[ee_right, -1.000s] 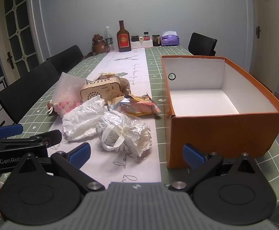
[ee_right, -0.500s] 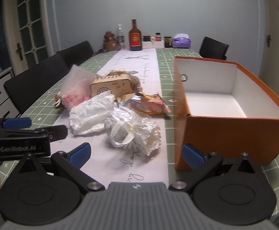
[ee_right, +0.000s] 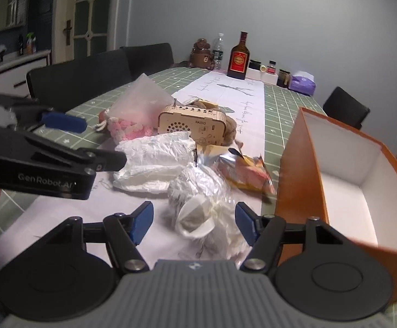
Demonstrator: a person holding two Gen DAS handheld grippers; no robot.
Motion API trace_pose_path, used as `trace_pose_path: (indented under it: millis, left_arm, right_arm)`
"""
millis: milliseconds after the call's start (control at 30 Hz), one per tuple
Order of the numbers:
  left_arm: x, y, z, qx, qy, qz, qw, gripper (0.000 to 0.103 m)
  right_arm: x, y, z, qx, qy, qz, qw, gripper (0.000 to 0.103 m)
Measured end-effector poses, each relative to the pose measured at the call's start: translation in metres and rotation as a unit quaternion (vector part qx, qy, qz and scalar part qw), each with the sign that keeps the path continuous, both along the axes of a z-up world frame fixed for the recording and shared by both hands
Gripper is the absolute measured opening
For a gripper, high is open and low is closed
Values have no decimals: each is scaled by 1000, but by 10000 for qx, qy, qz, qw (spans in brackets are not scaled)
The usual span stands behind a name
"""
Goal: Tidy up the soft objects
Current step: 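Grasp the foil bundle with the right tool while the left tool grasps the white plastic bag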
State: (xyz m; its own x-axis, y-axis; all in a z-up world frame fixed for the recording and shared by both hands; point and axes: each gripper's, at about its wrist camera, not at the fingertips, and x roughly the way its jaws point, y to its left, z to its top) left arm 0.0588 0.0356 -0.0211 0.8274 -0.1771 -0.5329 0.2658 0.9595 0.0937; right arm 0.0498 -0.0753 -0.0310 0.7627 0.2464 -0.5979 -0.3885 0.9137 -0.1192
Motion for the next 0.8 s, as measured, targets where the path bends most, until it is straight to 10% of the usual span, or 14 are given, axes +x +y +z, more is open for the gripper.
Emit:
trace_pose_path:
  millis: [800]
  left_arm:
    - [98,-6,-62,803,725,-772,9911,95]
  right_arm:
    - [84,13,-40,-461,898,440,9939,75]
